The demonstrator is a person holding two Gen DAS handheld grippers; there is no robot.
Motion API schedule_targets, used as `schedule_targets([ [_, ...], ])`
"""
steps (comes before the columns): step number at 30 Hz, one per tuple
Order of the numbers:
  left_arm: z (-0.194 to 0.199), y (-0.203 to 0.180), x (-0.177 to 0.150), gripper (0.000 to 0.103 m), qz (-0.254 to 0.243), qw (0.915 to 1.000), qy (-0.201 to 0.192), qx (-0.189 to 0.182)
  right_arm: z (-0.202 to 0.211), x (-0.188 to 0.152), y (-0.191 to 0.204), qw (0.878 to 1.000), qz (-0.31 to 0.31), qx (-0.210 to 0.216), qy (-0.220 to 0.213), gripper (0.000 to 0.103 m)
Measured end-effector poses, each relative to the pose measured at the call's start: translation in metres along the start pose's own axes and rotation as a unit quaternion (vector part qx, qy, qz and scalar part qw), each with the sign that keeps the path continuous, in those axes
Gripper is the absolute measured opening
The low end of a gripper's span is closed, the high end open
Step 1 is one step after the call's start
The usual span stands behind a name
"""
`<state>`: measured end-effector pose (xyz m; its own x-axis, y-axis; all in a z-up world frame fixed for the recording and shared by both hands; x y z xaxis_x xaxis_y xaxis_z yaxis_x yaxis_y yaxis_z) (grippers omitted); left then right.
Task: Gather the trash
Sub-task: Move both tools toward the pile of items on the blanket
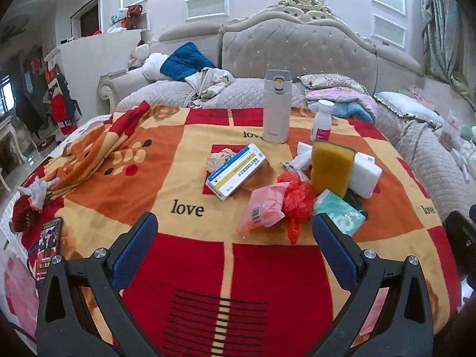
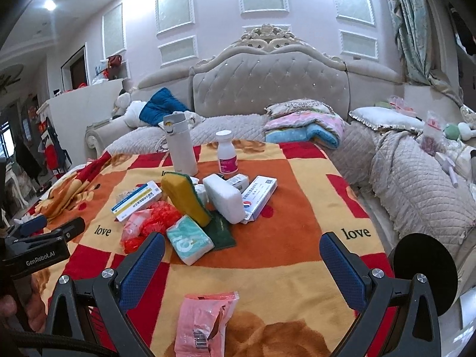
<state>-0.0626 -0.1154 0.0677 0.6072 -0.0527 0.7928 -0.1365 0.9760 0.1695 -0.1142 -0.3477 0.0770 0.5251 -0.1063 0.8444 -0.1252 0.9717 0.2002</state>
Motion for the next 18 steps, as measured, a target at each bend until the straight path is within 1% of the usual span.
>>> schedule_targets([
  [3,0.004,-0.004,0.000,0.103,-0.003,1.0000,-0.007,-0.002,0.000,-0.001,0.002,1.000,0.006,-0.002,0.001,0.103],
  [18,0.007,-0.016,-0.004,0.103,-0.005,0.9998,-0.007,-0.016,-0.005,-0.008,-0.001,1.000,0.014,-0.007,0.014,0.103],
])
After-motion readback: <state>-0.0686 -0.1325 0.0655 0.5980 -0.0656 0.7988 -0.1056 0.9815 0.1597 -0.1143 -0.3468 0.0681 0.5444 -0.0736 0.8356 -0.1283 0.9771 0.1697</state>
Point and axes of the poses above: each gripper's, at about its wrist camera, not at the fingertips, and z roughly against the way its jaws point, y to its left, x to its top, the point moved 9 cm from there along -z, roughly the way its jaws point, and after that the axes turned 15 degrees about x, right-handed, at the moved point
